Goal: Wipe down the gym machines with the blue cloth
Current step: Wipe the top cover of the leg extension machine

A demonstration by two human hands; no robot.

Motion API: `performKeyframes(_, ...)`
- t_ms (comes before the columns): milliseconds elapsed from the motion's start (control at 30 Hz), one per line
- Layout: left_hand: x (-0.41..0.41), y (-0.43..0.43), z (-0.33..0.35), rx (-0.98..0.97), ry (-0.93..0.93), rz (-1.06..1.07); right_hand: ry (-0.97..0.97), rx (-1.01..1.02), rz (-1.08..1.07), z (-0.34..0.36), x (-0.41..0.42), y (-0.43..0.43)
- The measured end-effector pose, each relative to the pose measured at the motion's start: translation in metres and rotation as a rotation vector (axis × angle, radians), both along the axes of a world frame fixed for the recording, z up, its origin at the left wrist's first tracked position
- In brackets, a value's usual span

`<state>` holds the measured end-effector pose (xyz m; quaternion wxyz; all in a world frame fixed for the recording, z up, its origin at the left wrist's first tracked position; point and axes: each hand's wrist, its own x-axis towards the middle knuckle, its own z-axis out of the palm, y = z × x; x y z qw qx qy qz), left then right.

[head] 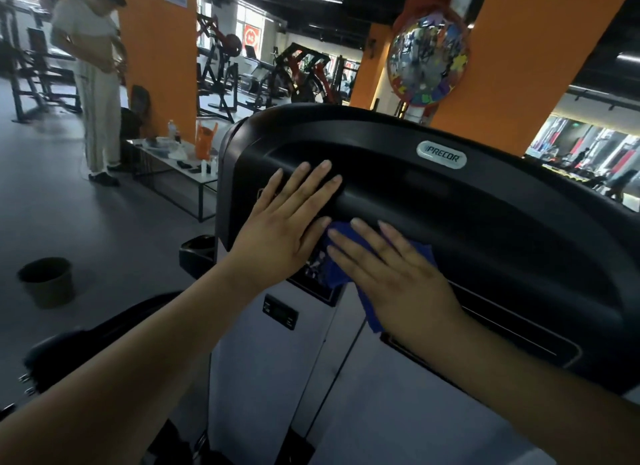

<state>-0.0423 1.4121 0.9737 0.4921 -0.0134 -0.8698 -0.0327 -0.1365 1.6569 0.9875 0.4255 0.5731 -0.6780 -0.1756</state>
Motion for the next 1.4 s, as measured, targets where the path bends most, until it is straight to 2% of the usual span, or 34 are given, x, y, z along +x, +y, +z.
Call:
performKeyframes(167,-0.010,0.016,-0.001,0.015,-0.009,-0.023,0.064,0.168,0.006,-0.013,-0.003,0.023)
performKeyframes(333,-0.014,0.019,-0.005,0.053,0.015,-0.014,-0.010,-0.022,-0.025,0.002,0.003,0.030)
performKeyframes(467,-0.017,0.030,-0.005,0.040,0.015,-0.028,0.011,0.146,-0.008,-0.019,0.001,0.049)
performKeyframes(567,-0.019,0.038,-0.010,-0.051,0.035,-0.043,-0.058,-0.008,-0.055,0.007,0.003,0.058)
performKeyframes(633,-0.022,0.046,-0.011,-0.029,0.034,-0.067,-0.060,-0.080,-0.090,0.008,0.008,0.066)
performKeyframes(800,-0.028,0.059,-0.017,0.047,0.045,-0.085,0.001,0.137,-0.059,-0.027,0.005,0.106)
performKeyframes(933,-0.029,0.068,-0.016,-0.058,0.080,-0.077,-0.041,-0.088,-0.141,-0.003,0.008,0.113)
performKeyframes(1000,-0.031,0.080,-0.016,-0.098,0.082,-0.103,-0.042,-0.066,-0.127,-0.022,0.010,0.118)
performKeyframes(1100,-0.031,0.094,-0.024,-0.159,0.081,-0.154,-0.055,0.109,-0.075,-0.051,0.008,0.134)
performKeyframes(1300,-0.037,0.105,-0.028,-0.125,0.062,-0.172,-0.043,-0.123,-0.184,-0.012,0.009,0.140)
performKeyframes(1400,-0.038,0.111,-0.032,-0.092,0.048,-0.170,-0.040,0.079,-0.153,-0.041,0.010,0.149)
